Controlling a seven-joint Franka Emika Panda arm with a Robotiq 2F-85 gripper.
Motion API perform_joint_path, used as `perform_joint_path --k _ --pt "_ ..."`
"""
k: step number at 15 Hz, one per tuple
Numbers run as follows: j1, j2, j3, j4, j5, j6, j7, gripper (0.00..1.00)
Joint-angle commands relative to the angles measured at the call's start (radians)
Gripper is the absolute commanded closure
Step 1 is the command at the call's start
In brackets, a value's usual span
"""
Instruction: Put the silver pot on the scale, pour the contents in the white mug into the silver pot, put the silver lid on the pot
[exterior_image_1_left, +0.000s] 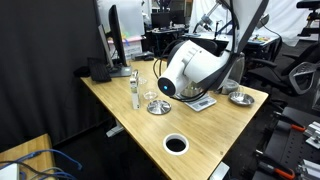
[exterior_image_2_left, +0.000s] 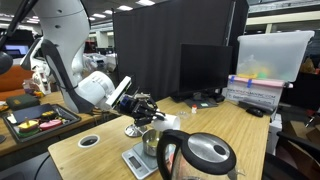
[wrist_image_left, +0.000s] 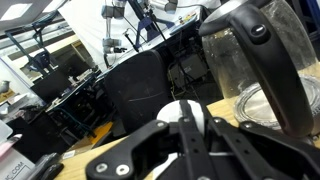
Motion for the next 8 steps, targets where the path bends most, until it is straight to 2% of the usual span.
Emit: perform_joint_path --k 1,8 --pt "-0.035 0.0 0.016 0.032 0.03 0.021 0.005 0.98" --pt "-0.065 0.001 0.014 0.043 0.088 0.059 0.004 0.98"
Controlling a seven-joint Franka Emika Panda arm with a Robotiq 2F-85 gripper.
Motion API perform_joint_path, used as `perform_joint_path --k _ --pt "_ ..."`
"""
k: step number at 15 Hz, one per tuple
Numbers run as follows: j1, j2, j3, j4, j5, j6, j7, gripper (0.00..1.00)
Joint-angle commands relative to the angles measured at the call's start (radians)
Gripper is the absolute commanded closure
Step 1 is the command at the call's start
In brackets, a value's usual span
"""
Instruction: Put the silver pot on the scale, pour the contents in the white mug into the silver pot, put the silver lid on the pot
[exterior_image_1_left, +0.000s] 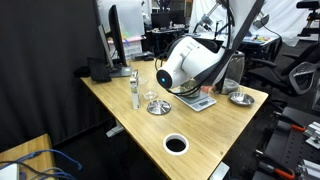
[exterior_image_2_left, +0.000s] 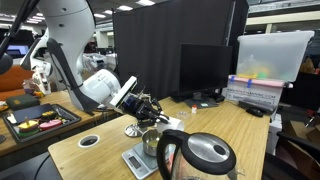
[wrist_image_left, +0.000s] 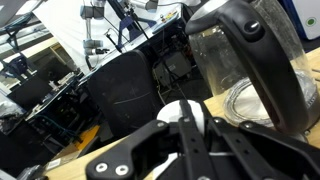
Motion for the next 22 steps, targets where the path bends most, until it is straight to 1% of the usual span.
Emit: perform_joint_path --k 1,12,18,22 --pt "-0.023 -0.001 0.014 0.016 0.045 0.033 0.005 0.98" --pt "-0.038 -0.02 0.007 0.043 0.127 0.123 0.021 0.98" --pt "-0.041 -0.034 0.0 0.057 0.121 0.145 0.031 0.98" --pt "-0.047 -0.059 0.007 0.046 0.141 0.159 0.021 0.98"
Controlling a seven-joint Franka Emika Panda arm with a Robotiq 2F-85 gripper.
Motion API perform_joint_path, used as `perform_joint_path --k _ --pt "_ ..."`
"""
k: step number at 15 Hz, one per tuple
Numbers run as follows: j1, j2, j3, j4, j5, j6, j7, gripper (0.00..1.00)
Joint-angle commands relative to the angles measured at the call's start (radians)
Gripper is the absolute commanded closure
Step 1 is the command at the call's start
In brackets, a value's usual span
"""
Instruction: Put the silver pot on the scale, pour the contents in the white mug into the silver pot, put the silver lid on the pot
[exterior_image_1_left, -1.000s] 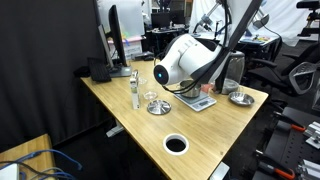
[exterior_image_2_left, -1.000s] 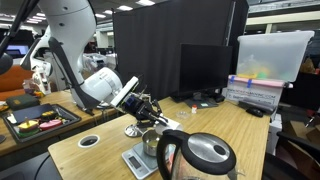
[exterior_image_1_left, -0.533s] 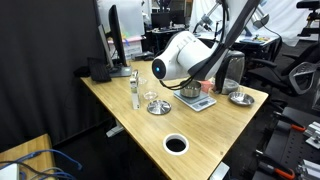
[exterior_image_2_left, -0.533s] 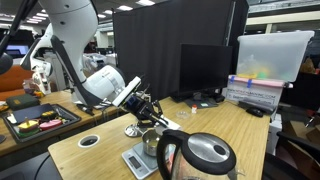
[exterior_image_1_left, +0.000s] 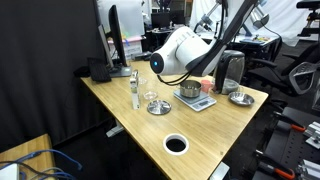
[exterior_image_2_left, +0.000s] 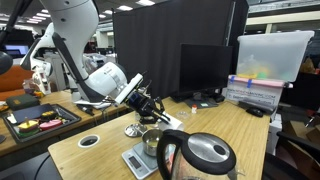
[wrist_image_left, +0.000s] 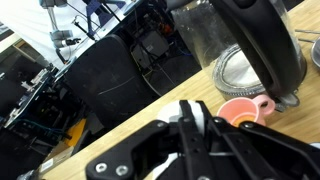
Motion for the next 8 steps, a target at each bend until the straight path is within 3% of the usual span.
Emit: perform_joint_path --k 1,8 --pt "-0.018 -0.049 0.008 -0.025 0.043 0.043 -0.007 0.98" --pt "-0.052 -0.162 0.009 -0.05 0.206 0.147 -0.065 0.98"
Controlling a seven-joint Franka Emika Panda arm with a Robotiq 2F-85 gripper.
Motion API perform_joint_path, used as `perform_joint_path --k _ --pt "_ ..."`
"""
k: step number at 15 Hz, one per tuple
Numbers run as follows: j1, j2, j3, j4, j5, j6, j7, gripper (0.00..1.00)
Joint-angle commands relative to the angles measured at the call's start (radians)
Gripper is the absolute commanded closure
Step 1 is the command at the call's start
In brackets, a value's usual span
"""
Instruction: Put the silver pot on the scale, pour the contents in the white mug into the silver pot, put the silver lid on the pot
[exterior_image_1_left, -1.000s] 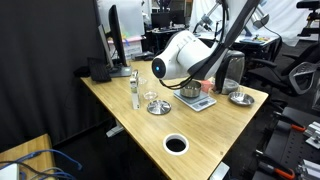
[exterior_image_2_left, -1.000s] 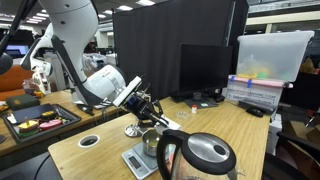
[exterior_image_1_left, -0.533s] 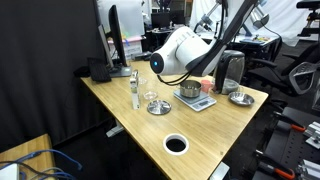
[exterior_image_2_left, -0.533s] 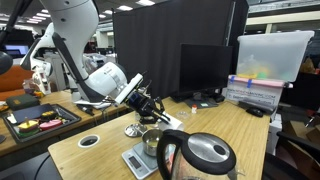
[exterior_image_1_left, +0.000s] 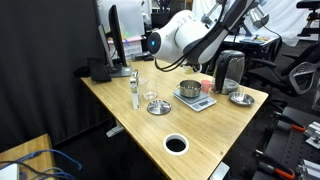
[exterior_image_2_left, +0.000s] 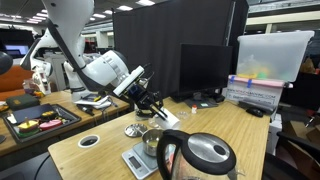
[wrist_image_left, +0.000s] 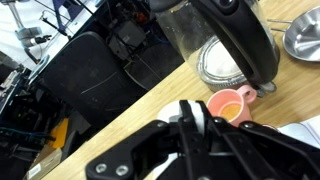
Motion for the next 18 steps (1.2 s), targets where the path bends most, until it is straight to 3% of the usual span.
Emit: perform_joint_path --k 1,11,18 --pt "-0.04 -0.092 0.01 -0.05 0.097 0.095 -0.044 0.98" --pt "-0.073 -0.298 -0.011 -0.209 0.499 0.475 -0.075 0.98" --pt "-0.047 -0.45 0.007 -0.443 0.814 0.822 -0.296 0.98"
